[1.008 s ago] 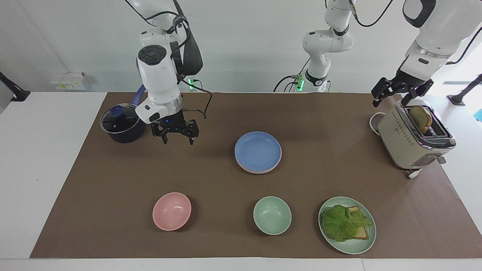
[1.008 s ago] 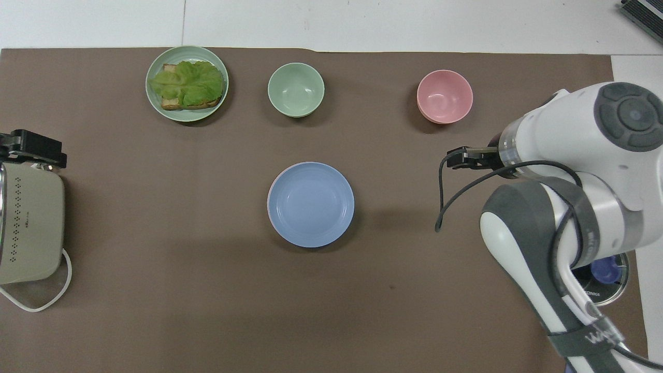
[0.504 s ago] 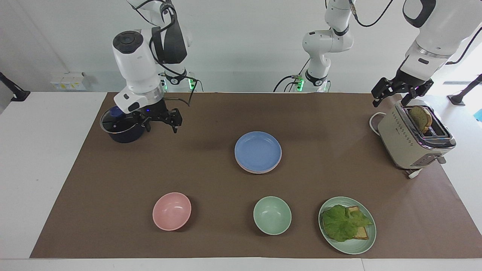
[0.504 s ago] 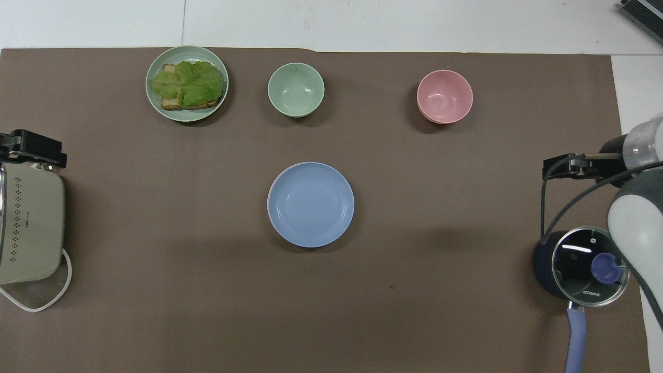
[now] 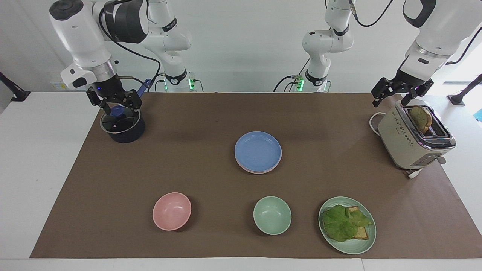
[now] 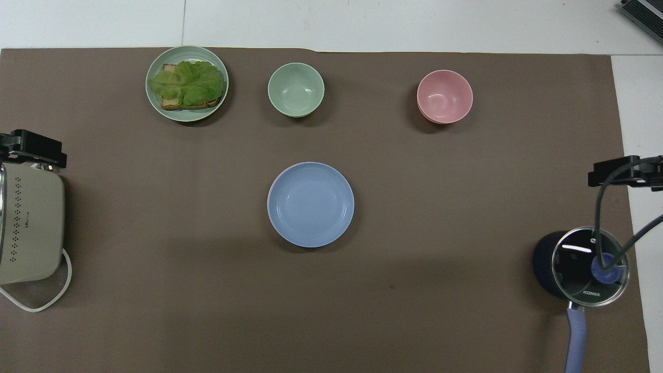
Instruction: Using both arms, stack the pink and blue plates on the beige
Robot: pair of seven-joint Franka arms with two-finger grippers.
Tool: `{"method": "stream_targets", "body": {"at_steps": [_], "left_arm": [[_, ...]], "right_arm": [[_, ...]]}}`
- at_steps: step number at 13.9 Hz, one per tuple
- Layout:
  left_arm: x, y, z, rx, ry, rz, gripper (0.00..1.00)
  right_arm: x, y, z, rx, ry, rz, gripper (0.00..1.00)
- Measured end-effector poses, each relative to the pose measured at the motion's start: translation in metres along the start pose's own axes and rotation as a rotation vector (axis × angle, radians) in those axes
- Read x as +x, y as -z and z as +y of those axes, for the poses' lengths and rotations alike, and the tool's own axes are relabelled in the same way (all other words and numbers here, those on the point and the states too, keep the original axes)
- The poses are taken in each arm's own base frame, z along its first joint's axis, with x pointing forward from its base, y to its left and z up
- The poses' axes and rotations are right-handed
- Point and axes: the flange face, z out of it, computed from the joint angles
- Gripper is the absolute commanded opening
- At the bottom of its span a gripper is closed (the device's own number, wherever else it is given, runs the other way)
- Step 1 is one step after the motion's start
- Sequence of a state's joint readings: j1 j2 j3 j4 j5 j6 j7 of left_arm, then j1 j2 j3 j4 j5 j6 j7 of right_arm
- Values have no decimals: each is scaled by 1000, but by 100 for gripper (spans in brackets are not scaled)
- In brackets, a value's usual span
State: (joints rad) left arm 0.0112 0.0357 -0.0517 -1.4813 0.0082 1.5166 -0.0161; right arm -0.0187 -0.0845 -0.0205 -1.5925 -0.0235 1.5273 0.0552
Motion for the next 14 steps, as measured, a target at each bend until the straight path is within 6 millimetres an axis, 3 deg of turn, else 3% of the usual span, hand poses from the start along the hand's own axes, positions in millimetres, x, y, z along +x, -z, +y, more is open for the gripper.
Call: {"method": "stream_targets", "body": {"at_steps": [4,8,14], "left_arm": [[0,0,0,0,0,0,100],[0,0,0,0,0,0,100],[0,0,0,0,0,0,100]], "right_arm": [[-11,20,-2,0,5,-3,100],[-12,3,-7,-3,15,-38,100],[-14,9,-10,-2,71,-36,100]]}}
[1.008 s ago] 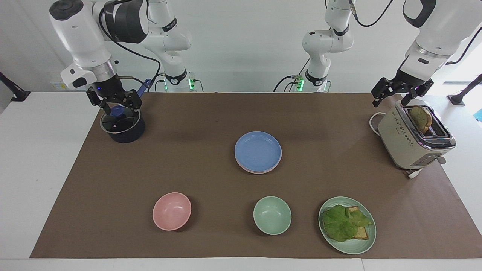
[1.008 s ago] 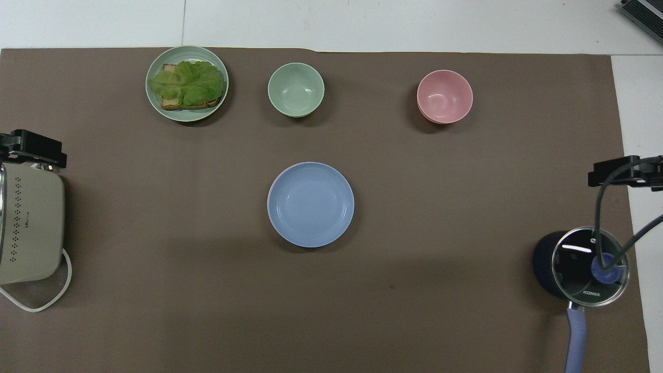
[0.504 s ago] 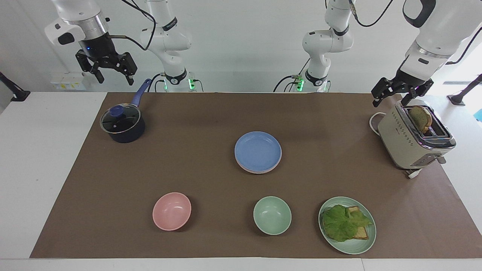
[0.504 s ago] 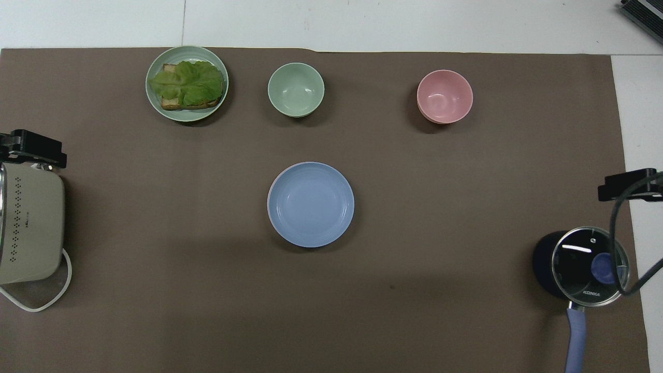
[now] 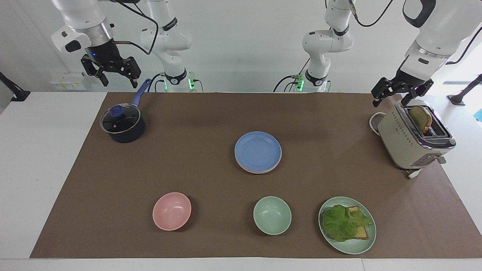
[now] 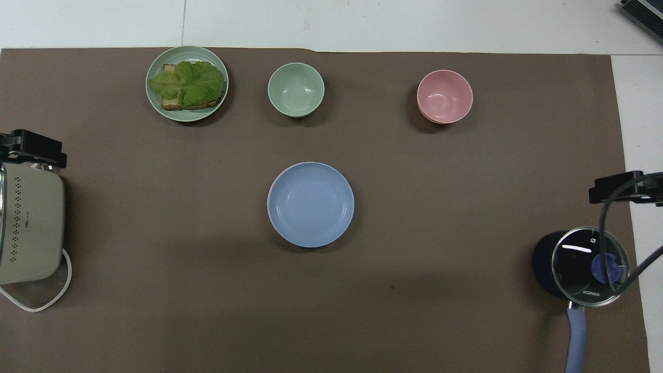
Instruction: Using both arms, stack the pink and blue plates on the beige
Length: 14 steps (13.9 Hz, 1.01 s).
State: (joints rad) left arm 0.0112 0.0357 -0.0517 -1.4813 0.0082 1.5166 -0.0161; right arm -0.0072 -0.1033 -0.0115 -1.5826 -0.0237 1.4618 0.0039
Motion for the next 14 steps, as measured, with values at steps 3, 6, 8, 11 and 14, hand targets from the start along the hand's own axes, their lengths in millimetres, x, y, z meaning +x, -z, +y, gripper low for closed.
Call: {"method": "stream_targets", "body": {"at_steps": [3,6,8,11,14], "left_arm": [[0,0,0,0,0,0,100],[0,0,0,0,0,0,100],[0,0,0,0,0,0,100],[0,0,0,0,0,0,100],[0,0,0,0,0,0,100]], "right_arm": [[0,1,0,1,6,1,100],[0,0,-2,24,8,-1,100],[0,0,-2,25,8,-2,100],[0,-1,0,17,6,-3,100],[0,-2,2,-3,4,-5,100]]}}
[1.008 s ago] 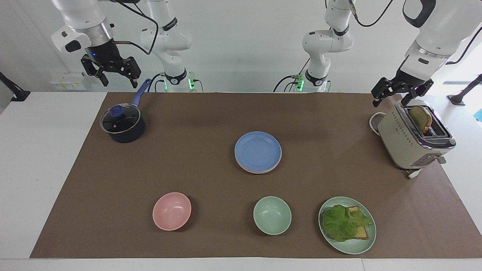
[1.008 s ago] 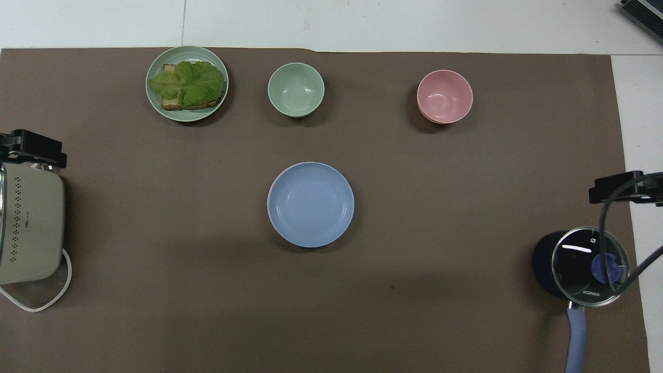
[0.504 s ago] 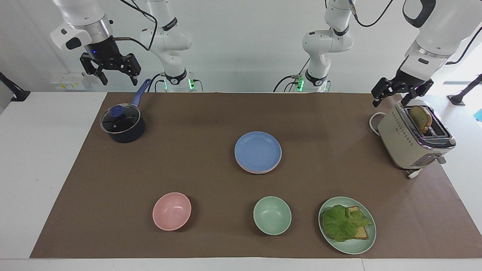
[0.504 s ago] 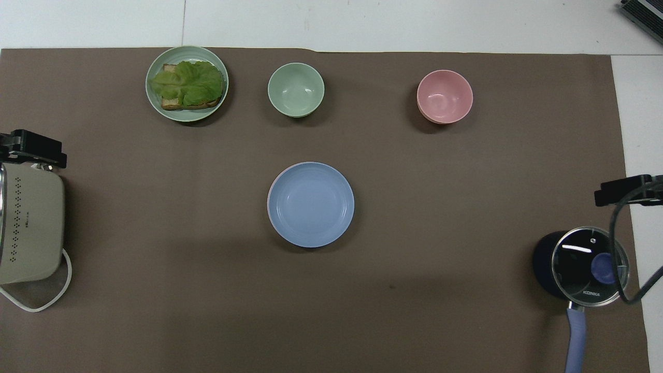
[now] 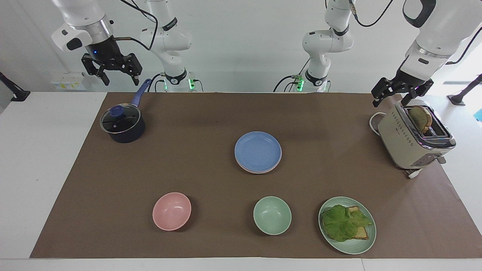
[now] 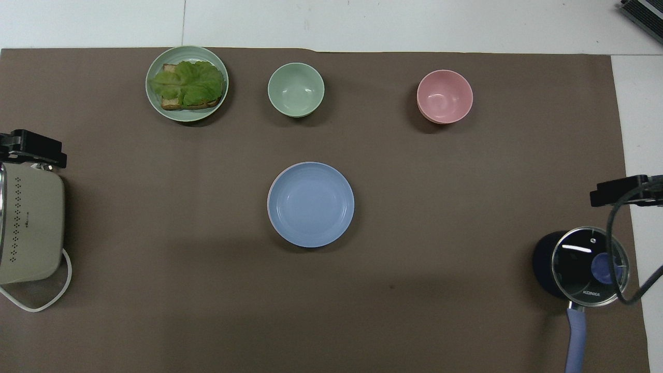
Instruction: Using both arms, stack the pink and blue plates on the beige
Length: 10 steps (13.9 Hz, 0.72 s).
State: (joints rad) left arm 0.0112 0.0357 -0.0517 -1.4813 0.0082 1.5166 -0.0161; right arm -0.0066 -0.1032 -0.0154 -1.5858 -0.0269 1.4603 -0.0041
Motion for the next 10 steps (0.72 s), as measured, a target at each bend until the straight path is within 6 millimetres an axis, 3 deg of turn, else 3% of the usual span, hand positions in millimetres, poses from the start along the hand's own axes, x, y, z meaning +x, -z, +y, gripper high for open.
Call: {"method": "stream_targets", "body": {"at_steps": [10], "left_arm": [[0,0,0,0,0,0,100]], "right_arm": [[-1,-2,-2,5,4,-14,100]]}}
